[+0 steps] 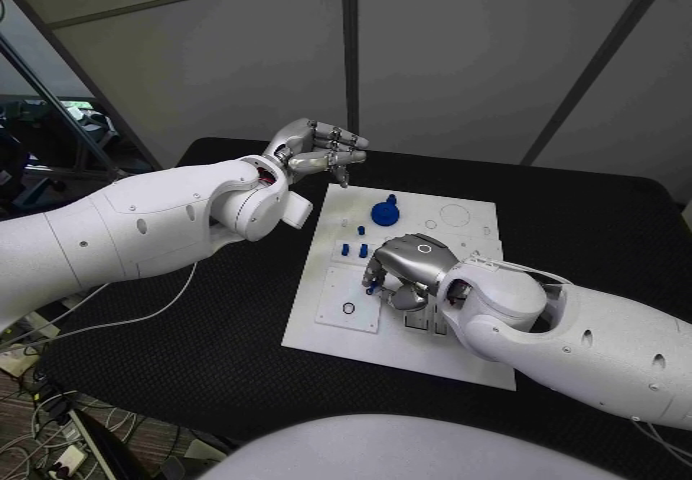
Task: Assemble the parts on the task board
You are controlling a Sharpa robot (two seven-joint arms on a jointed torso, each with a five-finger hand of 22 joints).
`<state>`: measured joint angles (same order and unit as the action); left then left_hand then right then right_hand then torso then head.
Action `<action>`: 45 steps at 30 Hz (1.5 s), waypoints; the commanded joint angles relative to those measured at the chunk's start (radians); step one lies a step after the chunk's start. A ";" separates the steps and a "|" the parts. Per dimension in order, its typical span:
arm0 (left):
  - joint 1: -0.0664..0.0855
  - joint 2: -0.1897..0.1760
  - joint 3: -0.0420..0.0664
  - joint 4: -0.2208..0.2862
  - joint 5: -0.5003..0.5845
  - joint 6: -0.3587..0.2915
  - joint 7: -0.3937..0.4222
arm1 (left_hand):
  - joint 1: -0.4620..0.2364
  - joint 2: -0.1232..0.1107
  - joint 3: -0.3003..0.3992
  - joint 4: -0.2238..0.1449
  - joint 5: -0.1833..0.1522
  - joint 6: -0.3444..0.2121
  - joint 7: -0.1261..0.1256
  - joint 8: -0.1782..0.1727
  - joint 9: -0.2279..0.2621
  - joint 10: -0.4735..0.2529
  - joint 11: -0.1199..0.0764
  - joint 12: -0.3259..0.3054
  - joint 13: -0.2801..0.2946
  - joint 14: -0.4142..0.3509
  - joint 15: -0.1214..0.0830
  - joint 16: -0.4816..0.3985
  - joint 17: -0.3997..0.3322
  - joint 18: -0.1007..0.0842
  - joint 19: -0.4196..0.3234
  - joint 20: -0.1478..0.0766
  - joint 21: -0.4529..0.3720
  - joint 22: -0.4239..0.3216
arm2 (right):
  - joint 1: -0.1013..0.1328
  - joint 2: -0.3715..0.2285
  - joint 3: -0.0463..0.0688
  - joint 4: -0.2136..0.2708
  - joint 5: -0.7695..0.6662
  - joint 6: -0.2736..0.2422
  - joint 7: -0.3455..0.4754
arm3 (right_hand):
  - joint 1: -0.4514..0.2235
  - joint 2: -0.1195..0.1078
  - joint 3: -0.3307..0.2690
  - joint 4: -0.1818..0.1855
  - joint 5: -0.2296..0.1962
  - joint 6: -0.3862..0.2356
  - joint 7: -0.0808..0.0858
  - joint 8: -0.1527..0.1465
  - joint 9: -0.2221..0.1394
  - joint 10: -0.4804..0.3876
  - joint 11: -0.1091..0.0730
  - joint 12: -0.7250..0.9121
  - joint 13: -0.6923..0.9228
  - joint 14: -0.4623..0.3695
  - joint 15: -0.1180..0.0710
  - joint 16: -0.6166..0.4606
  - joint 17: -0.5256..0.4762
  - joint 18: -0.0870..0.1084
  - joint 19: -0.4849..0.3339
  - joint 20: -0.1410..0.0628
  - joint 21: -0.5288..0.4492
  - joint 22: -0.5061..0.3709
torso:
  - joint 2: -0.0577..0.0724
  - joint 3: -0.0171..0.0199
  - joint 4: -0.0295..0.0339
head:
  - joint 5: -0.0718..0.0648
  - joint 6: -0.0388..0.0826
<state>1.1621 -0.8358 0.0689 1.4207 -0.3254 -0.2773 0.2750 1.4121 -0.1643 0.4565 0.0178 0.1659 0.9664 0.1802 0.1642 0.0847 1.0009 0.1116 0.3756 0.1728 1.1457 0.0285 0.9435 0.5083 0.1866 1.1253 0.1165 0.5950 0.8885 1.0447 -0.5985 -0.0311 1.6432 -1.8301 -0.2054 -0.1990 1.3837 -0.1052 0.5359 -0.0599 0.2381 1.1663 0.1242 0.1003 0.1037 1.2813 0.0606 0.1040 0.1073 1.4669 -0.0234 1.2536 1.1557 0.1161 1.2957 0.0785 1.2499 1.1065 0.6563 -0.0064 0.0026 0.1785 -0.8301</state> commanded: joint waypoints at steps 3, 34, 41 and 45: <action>0.001 -0.002 0.000 0.004 0.003 0.012 0.004 | -0.003 0.009 0.000 -0.004 0.001 -0.006 0.002 0.000 -0.001 -0.010 0.000 0.004 0.001 -0.005 -0.002 -0.004 -0.001 -0.005 -0.006 0.002 -0.005 -0.001 | 0.001 0.006 0.000 -0.006 -0.014 0.012 -0.005 | -0.005 0.003 0.003 0.002 -0.002 -0.002 0.008 0.002 0.001 0.001 -0.002 -0.005 0.002 0.043 -0.001 0.006 0.001 -0.015 0.001 0.002 0.005 0.001 | 0.000 -0.0003 0.0020 | 0.000 -0.001; 0.002 -0.006 0.000 0.008 0.003 0.014 0.002 | -0.003 0.009 -0.001 -0.005 0.001 -0.007 0.003 0.000 -0.001 -0.013 0.001 0.006 0.002 -0.007 -0.001 -0.005 -0.002 -0.005 -0.007 0.003 -0.007 -0.001 | -0.001 0.035 -0.007 -0.041 -0.018 0.065 -0.010 | -0.012 0.003 -0.003 0.002 -0.007 -0.006 0.009 -0.002 0.001 -0.004 -0.001 -0.010 0.003 0.041 0.001 0.005 -0.004 -0.013 -0.008 0.003 0.000 -0.008 | 0.000 -0.0002 0.0009 | 0.004 -0.013; 0.002 -0.006 0.000 0.008 0.003 0.015 0.002 | -0.003 0.009 -0.001 -0.005 0.001 -0.007 0.003 0.000 -0.001 -0.013 0.001 0.006 0.002 -0.007 -0.001 -0.005 -0.002 -0.005 -0.007 0.003 -0.007 -0.001 | -0.001 0.038 -0.019 -0.043 -0.006 0.056 0.005 | -0.053 -0.020 -0.019 0.018 0.009 -0.071 0.034 -0.037 -0.011 -0.124 0.031 -0.044 -0.025 0.037 0.028 0.014 -0.002 -0.010 -0.027 0.023 -0.016 -0.027 | 0.000 -0.0006 0.0013 | 0.005 -0.014; 0.002 -0.007 0.000 0.008 0.003 0.014 0.001 | -0.006 0.009 -0.004 -0.004 0.000 -0.010 0.004 0.000 -0.002 -0.017 0.003 0.008 0.002 -0.008 0.000 -0.006 -0.004 -0.005 -0.008 0.004 -0.009 -0.002 | -0.001 0.032 -0.021 -0.041 -0.003 0.034 0.005 | -0.067 -0.036 -0.029 0.023 0.010 -0.106 0.038 -0.038 -0.020 -0.191 0.045 -0.041 -0.042 0.032 0.039 0.010 -0.012 -0.004 -0.046 0.036 -0.036 -0.054 | -0.001 -0.0005 0.0003 | 0.004 -0.016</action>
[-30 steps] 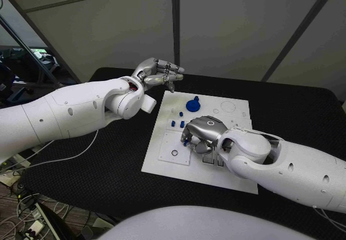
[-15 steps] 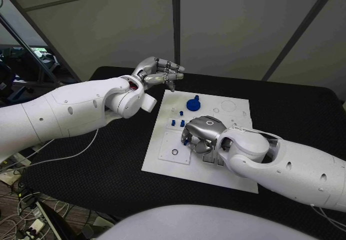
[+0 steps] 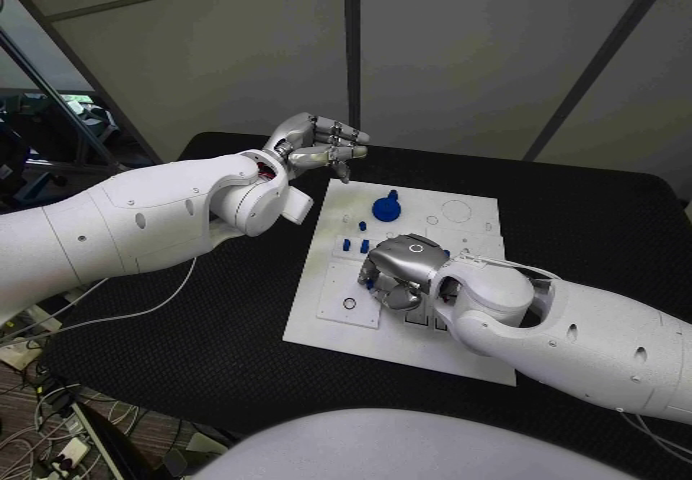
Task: Assemble the parts on the task board
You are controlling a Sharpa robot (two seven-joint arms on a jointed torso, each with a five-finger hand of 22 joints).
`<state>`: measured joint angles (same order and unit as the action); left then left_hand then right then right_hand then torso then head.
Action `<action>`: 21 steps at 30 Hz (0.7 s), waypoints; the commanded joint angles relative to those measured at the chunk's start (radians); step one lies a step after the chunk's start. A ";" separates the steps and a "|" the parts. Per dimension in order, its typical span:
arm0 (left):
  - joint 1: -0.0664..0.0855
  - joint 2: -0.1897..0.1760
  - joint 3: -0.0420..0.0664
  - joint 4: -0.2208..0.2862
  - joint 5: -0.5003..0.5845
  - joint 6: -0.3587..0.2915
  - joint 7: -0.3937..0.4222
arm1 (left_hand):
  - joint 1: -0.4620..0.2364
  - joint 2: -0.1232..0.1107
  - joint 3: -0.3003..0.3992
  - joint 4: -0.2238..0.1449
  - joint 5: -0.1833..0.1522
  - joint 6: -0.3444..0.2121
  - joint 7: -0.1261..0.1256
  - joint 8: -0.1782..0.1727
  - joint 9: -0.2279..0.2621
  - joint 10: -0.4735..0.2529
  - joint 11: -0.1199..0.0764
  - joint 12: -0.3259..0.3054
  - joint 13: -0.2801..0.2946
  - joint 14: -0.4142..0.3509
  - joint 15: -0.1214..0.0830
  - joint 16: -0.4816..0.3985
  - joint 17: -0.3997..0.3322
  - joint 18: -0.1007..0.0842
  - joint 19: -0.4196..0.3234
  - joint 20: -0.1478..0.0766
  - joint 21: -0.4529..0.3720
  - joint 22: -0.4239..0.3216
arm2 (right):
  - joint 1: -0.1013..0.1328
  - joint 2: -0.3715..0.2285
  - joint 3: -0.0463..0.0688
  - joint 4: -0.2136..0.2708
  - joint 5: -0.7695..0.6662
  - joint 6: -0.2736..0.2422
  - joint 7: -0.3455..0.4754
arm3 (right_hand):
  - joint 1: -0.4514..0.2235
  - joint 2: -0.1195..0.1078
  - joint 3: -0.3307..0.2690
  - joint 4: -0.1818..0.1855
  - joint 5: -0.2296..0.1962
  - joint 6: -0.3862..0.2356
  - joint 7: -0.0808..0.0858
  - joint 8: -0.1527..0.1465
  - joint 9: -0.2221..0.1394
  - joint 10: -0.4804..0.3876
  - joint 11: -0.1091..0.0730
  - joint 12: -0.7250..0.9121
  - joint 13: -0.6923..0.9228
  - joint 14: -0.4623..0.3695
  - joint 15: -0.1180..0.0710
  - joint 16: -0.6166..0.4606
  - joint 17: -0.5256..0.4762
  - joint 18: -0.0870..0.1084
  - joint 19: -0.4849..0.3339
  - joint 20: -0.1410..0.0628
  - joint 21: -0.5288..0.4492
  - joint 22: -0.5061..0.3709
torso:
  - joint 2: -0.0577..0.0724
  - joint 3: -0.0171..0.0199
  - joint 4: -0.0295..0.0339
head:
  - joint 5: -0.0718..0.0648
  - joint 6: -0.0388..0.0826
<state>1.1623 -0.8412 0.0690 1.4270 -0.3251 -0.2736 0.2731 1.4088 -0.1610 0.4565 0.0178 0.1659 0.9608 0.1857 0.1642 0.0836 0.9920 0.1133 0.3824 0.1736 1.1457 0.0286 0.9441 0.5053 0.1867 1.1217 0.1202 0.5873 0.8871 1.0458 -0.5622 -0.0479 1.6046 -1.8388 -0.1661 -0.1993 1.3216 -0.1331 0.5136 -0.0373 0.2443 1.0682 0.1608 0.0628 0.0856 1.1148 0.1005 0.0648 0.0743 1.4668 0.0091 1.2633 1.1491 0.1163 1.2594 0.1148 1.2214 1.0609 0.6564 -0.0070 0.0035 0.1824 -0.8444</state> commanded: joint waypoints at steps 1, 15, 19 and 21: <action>0.001 -0.002 0.000 0.001 0.002 0.011 0.002 | -0.003 0.006 -0.004 -0.004 0.000 -0.004 -0.001 0.000 -0.001 -0.008 0.001 0.002 0.001 -0.008 0.000 -0.006 -0.001 -0.005 -0.004 0.000 -0.001 -0.001 | -0.002 -0.007 -0.004 -0.001 0.006 -0.012 0.005 | -0.006 -0.010 -0.009 0.001 0.004 -0.011 0.002 0.000 -0.003 -0.031 0.006 0.000 -0.010 0.031 0.007 0.000 -0.006 -0.003 -0.012 0.001 -0.010 -0.012 | -0.001 0.0004 -0.0010 | 0.001 -0.002; 0.001 -0.001 0.000 -0.005 0.002 0.013 0.001 | -0.005 0.008 -0.006 -0.003 0.000 -0.007 0.000 0.000 -0.001 -0.011 0.002 0.003 0.002 -0.008 0.001 -0.006 -0.002 -0.005 -0.004 0.001 -0.002 -0.002 | -0.003 -0.068 -0.004 0.051 0.039 -0.164 0.024 | -0.014 -0.017 -0.024 0.006 0.011 -0.025 0.006 0.001 -0.007 -0.061 0.011 0.013 -0.009 0.029 0.011 0.006 -0.005 0.000 -0.019 0.008 -0.021 -0.025 | -0.002 0.0013 -0.0021 | -0.006 0.009; 0.001 0.000 0.000 -0.007 0.002 0.015 -0.001 | -0.005 0.008 -0.006 -0.004 0.000 -0.008 0.000 -0.001 -0.002 -0.012 0.002 0.003 0.002 -0.008 0.001 -0.006 -0.002 -0.005 -0.004 0.001 -0.003 -0.002 | -0.003 -0.091 -0.004 0.074 0.082 -0.235 0.053 | -0.014 -0.025 -0.040 0.008 0.012 -0.064 0.006 -0.002 -0.016 -0.100 0.014 0.017 -0.009 0.021 0.015 -0.009 -0.029 0.010 -0.047 0.011 -0.055 -0.070 | -0.001 0.0013 -0.0026 | -0.009 0.013; 0.001 0.001 0.000 -0.009 0.002 0.016 -0.001 | -0.005 0.008 -0.006 -0.004 0.000 -0.008 0.000 -0.001 -0.002 -0.012 0.002 0.003 0.002 -0.008 0.001 -0.006 -0.002 -0.005 -0.004 0.001 -0.003 -0.002 | -0.003 -0.101 -0.003 0.083 0.103 -0.263 0.066 | -0.013 -0.027 -0.051 0.010 0.011 -0.090 0.005 -0.001 -0.019 -0.119 0.014 0.023 -0.008 0.016 0.016 -0.018 -0.042 0.013 -0.057 0.012 -0.069 -0.086 | -0.001 0.0009 -0.0021 | -0.013 0.017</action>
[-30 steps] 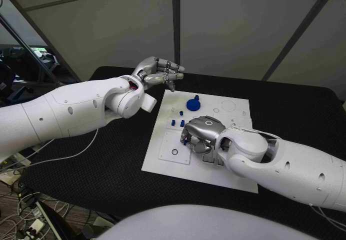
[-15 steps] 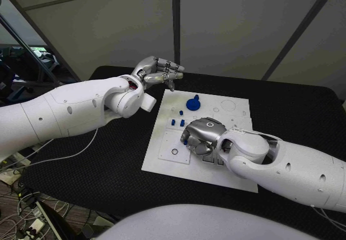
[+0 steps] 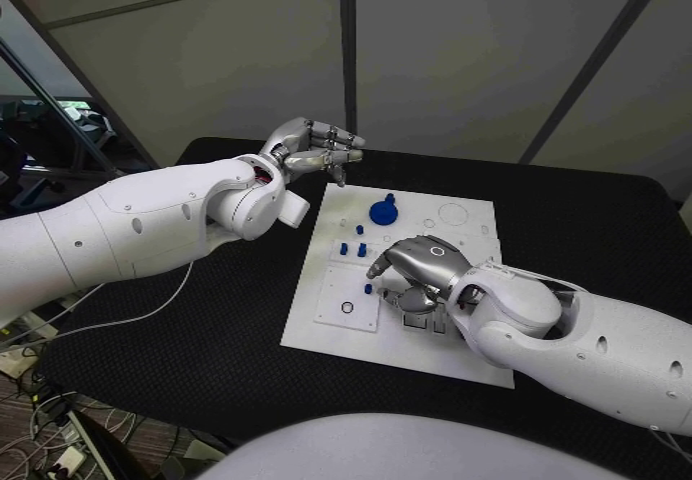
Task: Assemble the parts on the task board
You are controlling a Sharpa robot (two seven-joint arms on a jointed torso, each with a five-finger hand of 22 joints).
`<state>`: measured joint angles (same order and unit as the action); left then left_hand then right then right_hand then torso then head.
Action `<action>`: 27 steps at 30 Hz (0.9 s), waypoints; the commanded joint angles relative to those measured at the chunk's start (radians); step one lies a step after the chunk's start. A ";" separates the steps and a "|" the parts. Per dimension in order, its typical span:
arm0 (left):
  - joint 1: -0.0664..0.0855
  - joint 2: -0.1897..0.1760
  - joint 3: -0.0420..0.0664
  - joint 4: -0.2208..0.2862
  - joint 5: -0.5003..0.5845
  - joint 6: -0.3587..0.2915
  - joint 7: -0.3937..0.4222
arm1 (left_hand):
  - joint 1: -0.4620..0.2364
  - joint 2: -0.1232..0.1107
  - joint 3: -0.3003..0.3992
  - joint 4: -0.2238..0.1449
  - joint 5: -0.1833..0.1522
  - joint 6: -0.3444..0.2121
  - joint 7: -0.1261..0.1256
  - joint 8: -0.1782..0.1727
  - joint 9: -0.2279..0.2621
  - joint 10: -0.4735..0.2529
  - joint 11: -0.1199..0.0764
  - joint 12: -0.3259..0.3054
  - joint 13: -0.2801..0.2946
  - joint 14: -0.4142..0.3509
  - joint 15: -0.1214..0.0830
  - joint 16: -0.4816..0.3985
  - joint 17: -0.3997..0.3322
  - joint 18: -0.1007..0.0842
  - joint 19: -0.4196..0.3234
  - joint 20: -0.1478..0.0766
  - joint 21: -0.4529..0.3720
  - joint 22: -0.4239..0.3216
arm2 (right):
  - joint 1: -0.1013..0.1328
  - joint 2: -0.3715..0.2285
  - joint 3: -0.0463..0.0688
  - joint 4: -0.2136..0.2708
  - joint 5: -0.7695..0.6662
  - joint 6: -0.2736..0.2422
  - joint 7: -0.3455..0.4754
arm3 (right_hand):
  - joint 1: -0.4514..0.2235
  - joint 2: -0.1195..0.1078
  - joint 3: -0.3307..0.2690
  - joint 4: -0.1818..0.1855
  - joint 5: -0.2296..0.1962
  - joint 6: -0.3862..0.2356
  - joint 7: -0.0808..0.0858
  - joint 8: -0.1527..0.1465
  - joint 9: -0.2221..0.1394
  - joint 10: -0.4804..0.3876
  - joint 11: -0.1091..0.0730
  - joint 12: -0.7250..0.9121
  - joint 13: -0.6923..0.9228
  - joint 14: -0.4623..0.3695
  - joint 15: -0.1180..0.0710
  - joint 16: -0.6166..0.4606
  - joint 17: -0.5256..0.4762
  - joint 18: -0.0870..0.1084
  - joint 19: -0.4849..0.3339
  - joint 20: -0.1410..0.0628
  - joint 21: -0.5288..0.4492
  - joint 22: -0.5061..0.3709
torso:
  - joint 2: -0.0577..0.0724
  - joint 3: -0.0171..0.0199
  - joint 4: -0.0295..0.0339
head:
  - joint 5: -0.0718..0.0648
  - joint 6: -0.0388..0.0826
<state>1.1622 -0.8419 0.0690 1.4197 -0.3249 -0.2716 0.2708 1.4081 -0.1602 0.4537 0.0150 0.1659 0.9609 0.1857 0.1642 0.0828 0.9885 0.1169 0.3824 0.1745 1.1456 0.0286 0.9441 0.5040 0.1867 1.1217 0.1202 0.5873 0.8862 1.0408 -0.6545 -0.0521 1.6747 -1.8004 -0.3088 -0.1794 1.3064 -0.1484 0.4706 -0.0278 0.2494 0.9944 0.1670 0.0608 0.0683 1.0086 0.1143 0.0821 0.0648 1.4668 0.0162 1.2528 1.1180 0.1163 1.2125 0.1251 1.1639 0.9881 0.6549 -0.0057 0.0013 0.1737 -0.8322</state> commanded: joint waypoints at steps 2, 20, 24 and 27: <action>0.001 0.003 0.000 -0.003 0.002 0.016 0.001 | -0.004 0.007 -0.003 -0.001 0.000 -0.008 0.000 -0.001 -0.001 -0.009 -0.002 0.003 0.001 -0.008 0.001 -0.006 -0.001 -0.005 -0.004 0.001 -0.003 -0.001 | 0.002 -0.020 0.003 0.022 0.085 -0.137 0.055 | 0.005 -0.012 -0.015 0.001 0.007 -0.027 -0.003 0.000 -0.002 -0.021 0.002 0.011 0.002 0.013 0.009 -0.015 -0.022 0.015 -0.015 0.002 -0.020 -0.024 | 0.000 -0.0007 0.0006 | -0.008 0.007; 0.001 -0.006 -0.003 0.004 0.002 0.025 0.004 | -0.004 0.007 -0.004 -0.001 0.000 -0.009 0.000 -0.001 -0.001 -0.011 -0.001 0.004 0.001 -0.009 0.001 -0.006 -0.001 -0.005 -0.004 0.001 -0.003 -0.001 | 0.040 -0.210 0.101 0.082 0.125 0.094 -0.024 | 0.011 -0.010 -0.036 0.008 -0.006 -0.009 -0.018 0.008 0.004 -0.002 -0.007 0.064 0.003 0.014 0.002 -0.017 -0.031 0.010 0.007 -0.002 -0.008 -0.006 | 0.000 -0.0008 -0.0024 | -0.053 0.039; 0.000 -0.007 -0.003 0.005 0.002 0.026 0.004 | -0.004 0.007 -0.004 -0.001 0.000 -0.009 0.000 -0.001 -0.001 -0.011 -0.001 0.004 0.001 -0.009 0.001 -0.006 -0.001 -0.005 -0.004 0.001 -0.003 -0.001 | 0.047 -0.220 0.105 0.061 0.113 0.127 -0.034 | 0.009 -0.017 -0.045 0.011 -0.011 -0.009 -0.024 0.006 0.004 -0.008 -0.007 0.067 0.002 0.012 0.002 -0.021 -0.037 0.011 0.004 -0.003 -0.013 -0.011 | 0.001 -0.0022 0.0001 | -0.064 0.046; 0.000 -0.006 -0.003 0.005 0.002 0.027 0.004 | -0.004 0.007 -0.004 -0.001 0.000 -0.009 0.000 -0.001 -0.001 -0.011 -0.001 0.004 0.001 -0.009 0.001 -0.006 -0.001 -0.005 -0.004 0.001 -0.003 -0.001 | 0.050 -0.218 0.107 0.047 0.106 0.148 -0.039 | 0.009 -0.018 -0.049 0.012 -0.014 -0.009 -0.026 0.006 0.004 -0.011 -0.007 0.068 0.001 0.012 0.002 -0.021 -0.038 0.011 0.003 -0.003 -0.015 -0.014 | 0.001 -0.0024 0.0003 | -0.065 0.046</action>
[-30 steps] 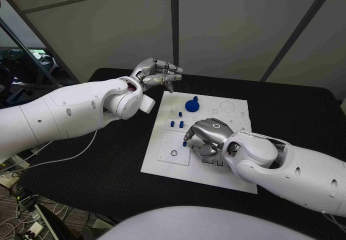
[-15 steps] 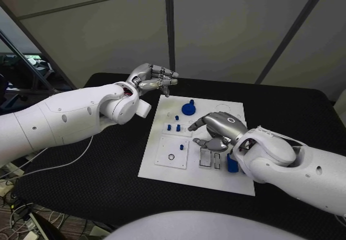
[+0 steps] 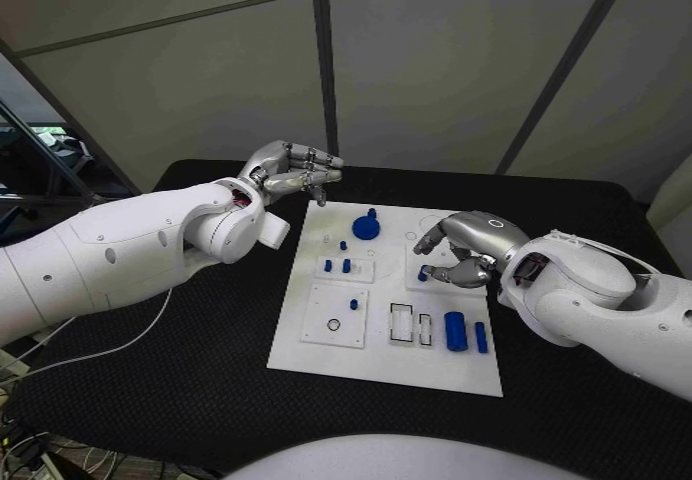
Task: Assemble the parts on the task board
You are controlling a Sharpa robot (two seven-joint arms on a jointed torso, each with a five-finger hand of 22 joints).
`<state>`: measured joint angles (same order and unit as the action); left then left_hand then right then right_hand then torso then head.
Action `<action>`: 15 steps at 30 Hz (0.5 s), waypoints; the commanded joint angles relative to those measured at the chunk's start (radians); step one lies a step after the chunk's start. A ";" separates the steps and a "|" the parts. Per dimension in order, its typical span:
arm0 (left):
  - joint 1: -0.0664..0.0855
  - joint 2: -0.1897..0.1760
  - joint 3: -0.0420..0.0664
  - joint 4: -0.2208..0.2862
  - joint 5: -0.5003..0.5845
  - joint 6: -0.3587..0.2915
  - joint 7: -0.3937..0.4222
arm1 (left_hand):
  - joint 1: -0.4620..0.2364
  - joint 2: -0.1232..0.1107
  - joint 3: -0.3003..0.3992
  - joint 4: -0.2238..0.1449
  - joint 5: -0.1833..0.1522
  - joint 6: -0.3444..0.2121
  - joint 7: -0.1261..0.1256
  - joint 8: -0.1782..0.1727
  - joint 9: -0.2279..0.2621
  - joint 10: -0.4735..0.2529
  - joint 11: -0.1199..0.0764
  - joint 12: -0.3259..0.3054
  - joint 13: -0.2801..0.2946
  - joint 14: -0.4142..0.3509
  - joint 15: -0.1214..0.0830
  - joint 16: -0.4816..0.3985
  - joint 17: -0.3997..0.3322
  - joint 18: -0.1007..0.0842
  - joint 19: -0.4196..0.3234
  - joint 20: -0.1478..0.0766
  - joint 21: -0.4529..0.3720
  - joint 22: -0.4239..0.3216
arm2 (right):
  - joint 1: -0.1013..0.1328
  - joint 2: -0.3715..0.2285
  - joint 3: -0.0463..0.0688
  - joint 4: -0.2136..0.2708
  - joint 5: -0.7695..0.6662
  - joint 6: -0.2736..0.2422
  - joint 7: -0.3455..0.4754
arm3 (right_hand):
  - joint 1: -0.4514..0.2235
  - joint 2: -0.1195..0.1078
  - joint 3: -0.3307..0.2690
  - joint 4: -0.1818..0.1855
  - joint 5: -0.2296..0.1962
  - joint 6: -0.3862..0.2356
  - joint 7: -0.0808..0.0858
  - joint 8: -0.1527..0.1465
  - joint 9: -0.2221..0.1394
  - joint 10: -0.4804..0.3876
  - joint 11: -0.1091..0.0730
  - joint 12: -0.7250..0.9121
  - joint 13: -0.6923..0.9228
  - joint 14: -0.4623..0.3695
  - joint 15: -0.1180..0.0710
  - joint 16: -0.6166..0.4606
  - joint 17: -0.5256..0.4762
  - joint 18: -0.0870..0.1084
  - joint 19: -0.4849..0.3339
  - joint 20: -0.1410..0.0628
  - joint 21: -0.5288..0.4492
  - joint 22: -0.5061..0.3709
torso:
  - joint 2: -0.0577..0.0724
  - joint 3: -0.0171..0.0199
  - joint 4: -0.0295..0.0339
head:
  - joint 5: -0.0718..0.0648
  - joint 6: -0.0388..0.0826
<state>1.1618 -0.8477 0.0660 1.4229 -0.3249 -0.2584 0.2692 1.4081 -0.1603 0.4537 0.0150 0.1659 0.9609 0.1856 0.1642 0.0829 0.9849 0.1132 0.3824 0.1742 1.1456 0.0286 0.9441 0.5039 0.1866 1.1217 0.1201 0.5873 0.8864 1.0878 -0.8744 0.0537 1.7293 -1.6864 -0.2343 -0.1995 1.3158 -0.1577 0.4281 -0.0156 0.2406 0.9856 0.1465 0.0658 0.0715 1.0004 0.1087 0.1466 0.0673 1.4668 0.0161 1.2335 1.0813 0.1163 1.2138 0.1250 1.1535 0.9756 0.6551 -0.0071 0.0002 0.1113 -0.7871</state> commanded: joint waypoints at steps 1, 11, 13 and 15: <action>0.001 -0.001 0.000 0.002 0.002 0.014 0.006 | -0.004 0.007 -0.004 -0.001 0.000 -0.009 0.000 -0.001 -0.001 -0.007 0.002 0.004 0.001 -0.009 0.001 -0.006 -0.001 -0.005 -0.004 0.002 -0.003 -0.001 | 0.003 0.004 0.001 -0.012 -0.010 0.081 -0.021 | 0.000 -0.009 -0.007 0.000 -0.005 0.000 -0.007 0.001 0.001 -0.003 -0.001 0.004 -0.001 0.012 0.003 -0.002 -0.001 0.011 0.001 -0.002 -0.005 -0.002 | 0.001 -0.0010 0.0022 | -0.003 0.001; 0.001 -0.001 0.000 0.003 0.002 0.016 0.001 | -0.004 0.008 -0.005 -0.001 0.000 -0.009 0.000 0.000 -0.001 -0.008 0.002 0.006 0.002 -0.009 0.002 -0.006 -0.002 -0.005 -0.004 0.002 -0.004 -0.002 | 0.004 0.043 0.001 -0.060 -0.030 0.152 -0.039 | 0.011 0.002 -0.007 0.002 -0.010 0.014 -0.008 0.006 0.003 -0.003 -0.002 0.015 -0.001 0.013 0.002 -0.003 -0.003 0.012 -0.001 -0.004 -0.011 -0.008 | 0.002 -0.0001 0.0010 | 0.001 -0.001; 0.001 -0.002 0.000 0.003 0.002 0.015 0.001 | -0.004 0.008 -0.005 -0.001 0.000 -0.009 0.000 0.000 -0.001 -0.008 0.002 0.006 0.002 -0.009 0.002 -0.006 -0.002 -0.005 -0.004 0.002 -0.004 -0.002 | 0.004 0.051 0.001 -0.066 -0.031 0.161 -0.037 | 0.012 0.003 -0.007 0.002 -0.010 0.014 -0.009 0.005 0.003 -0.002 -0.002 0.017 0.000 0.012 0.002 -0.003 -0.005 0.012 -0.001 -0.004 -0.011 -0.008 | 0.001 0.0003 0.0007 | 0.001 -0.003; 0.001 -0.002 0.000 0.004 0.002 0.014 0.001 | -0.004 0.008 -0.005 -0.001 0.000 -0.009 0.000 0.000 -0.001 -0.008 0.002 0.006 0.002 -0.009 0.002 -0.006 -0.002 -0.005 -0.004 0.002 -0.004 -0.002 | 0.004 0.057 0.001 -0.070 -0.034 0.167 -0.036 | 0.014 0.006 -0.006 0.003 -0.009 0.017 -0.009 0.006 0.003 0.003 -0.003 0.023 0.000 0.012 0.002 -0.005 -0.008 0.012 -0.001 -0.005 -0.012 -0.009 | 0.001 0.0004 0.0001 | 0.004 -0.004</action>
<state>1.1617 -0.8487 0.0656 1.4240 -0.3248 -0.2555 0.2681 1.4081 -0.1603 0.4537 0.0150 0.1659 0.9609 0.1856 0.1642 0.0830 0.9850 0.1132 0.3824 0.1751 1.1420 0.0322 0.9441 0.5035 0.1866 1.1217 0.1201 0.5873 0.8855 1.0901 -0.8192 0.0542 1.6619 -1.7057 -0.1115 -0.2309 1.3227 -0.1509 0.4255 -0.0129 0.2352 0.9965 0.1357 0.0658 0.0733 1.0004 0.1088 0.1664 0.0674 1.4668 0.0161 1.2336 1.0742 0.1164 1.2137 0.1250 1.1462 0.9681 0.6566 -0.0072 0.0015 0.1135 -0.7901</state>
